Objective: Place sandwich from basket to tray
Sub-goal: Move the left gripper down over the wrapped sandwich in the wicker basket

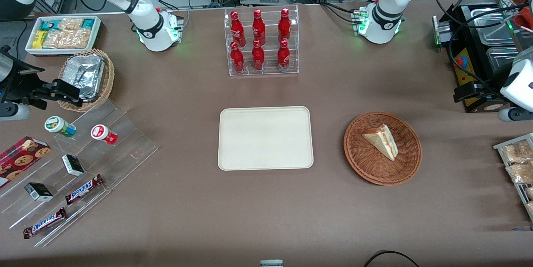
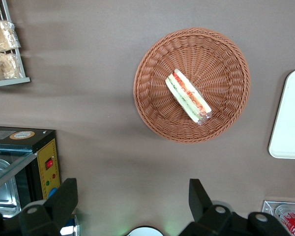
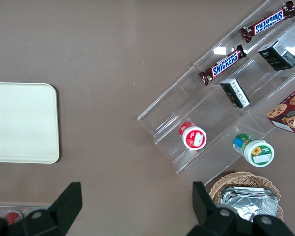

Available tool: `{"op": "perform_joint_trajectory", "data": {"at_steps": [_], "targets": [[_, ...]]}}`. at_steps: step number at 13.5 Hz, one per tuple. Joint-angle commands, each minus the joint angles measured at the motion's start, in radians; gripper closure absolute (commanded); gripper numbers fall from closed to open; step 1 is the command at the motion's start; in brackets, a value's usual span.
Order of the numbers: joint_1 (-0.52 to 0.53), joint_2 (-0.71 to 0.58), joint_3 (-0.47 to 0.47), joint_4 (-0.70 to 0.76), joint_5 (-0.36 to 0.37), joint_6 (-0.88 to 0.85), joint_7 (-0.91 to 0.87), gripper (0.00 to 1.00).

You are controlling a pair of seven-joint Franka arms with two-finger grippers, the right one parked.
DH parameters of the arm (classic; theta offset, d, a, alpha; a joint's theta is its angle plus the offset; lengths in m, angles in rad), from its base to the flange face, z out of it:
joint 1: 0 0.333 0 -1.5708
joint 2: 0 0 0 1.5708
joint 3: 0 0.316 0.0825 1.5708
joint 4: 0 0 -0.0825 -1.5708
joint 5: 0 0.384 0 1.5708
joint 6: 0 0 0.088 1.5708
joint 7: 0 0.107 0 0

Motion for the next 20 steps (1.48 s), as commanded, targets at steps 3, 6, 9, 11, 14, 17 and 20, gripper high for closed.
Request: {"op": "perform_joint_trajectory", "data": {"at_steps": [3,6,9,11,14,17,20], "targets": [[-0.004,0.009,0.000,0.010,-0.015,-0.009,0.007,0.00],[-0.002,0.053,0.002,0.007,-0.012,0.012,0.005,0.00],[-0.004,0.120,0.002,0.002,-0.012,0.084,-0.177,0.00],[-0.036,0.160,0.000,-0.001,-0.017,0.119,-0.287,0.00],[-0.047,0.206,0.002,-0.032,-0.116,0.196,-0.496,0.00],[-0.085,0.213,0.000,-0.113,-0.117,0.326,-0.691,0.00],[-0.122,0.255,0.000,-0.147,-0.112,0.394,-0.797,0.00]]}}
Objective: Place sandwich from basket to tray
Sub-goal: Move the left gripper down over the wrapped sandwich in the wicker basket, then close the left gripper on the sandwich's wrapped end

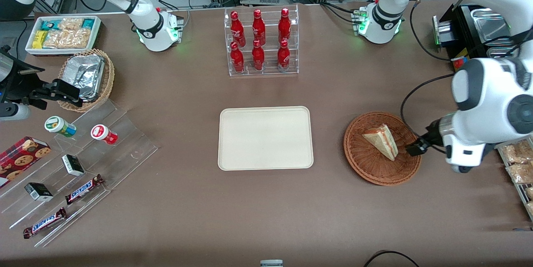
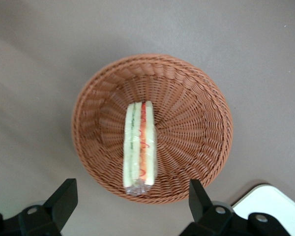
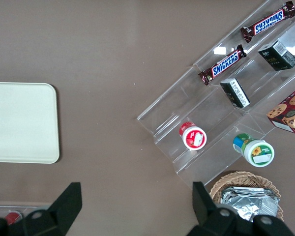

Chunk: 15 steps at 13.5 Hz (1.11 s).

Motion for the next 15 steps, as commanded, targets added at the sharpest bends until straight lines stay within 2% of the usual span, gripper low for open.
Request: {"op": "perform_joint_trajectory", "data": {"at_steps": [1,6,10,13,15], "targets": [[-0.054,0.022,0.011,-0.038,-0.002,0.066,-0.091,0.00],[-0.064,0.025,0.011,-0.147,0.000,0.166,-0.125,0.00],[-0.091,0.088,0.013,-0.150,0.001,0.212,-0.162,0.00],[-0.092,0.088,0.013,-0.154,0.003,0.214,-0.173,0.00],[-0.092,0.085,0.013,-0.177,0.038,0.214,-0.174,0.00]]}}
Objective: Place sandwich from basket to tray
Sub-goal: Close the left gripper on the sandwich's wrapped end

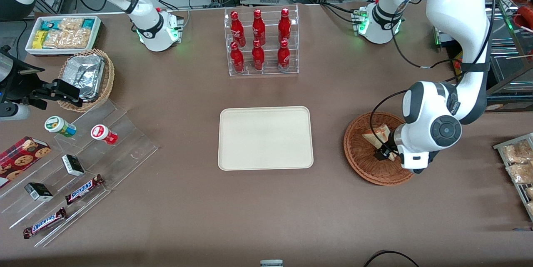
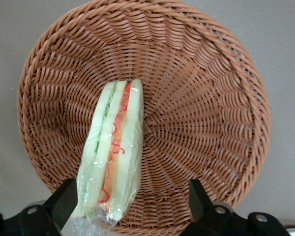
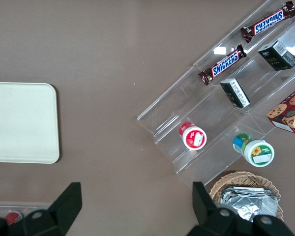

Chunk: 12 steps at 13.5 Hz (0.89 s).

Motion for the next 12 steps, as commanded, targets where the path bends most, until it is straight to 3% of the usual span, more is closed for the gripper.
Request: {"op": "perform_joint_trajectory", "data": {"at_steps": [1,5,12], "targets": [[-0.012,-0.013,0.010,-0.022,0.033,0.007,-0.023,0.00],[-0.012,-0.042,0.011,-0.085,0.034,0.031,-0.023,0.00],[-0.015,-0.150,0.008,-0.281,0.033,0.217,-0.061,0.00]]}}
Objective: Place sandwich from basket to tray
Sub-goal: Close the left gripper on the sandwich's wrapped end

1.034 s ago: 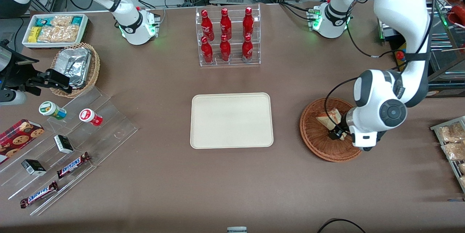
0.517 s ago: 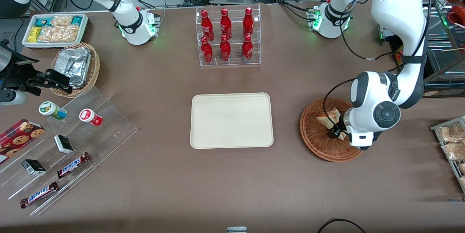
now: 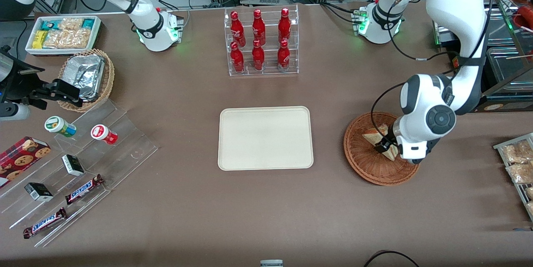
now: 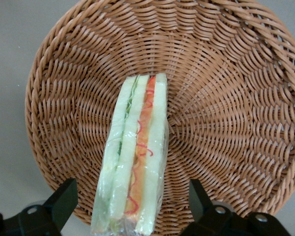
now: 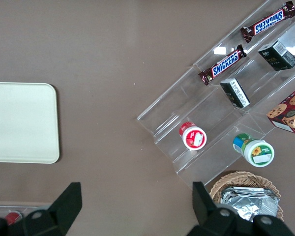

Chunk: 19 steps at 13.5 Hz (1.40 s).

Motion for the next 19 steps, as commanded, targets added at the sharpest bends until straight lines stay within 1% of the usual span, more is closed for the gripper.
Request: {"op": "perform_joint_trajectory", "data": {"at_steps": [1,2,6,17,19], "targets": [[-0.027,-0.060,0.005,-0.093,0.018,0.084,-0.066,0.00],[-0.053,-0.059,0.006,-0.104,0.018,0.103,-0.079,0.00],[-0.058,-0.060,0.008,-0.190,0.019,0.230,-0.088,0.00],[-0.051,-0.083,0.014,-0.182,0.024,0.221,-0.083,0.00],[-0.050,-0.082,0.013,-0.184,0.044,0.221,-0.085,0.00]]}}
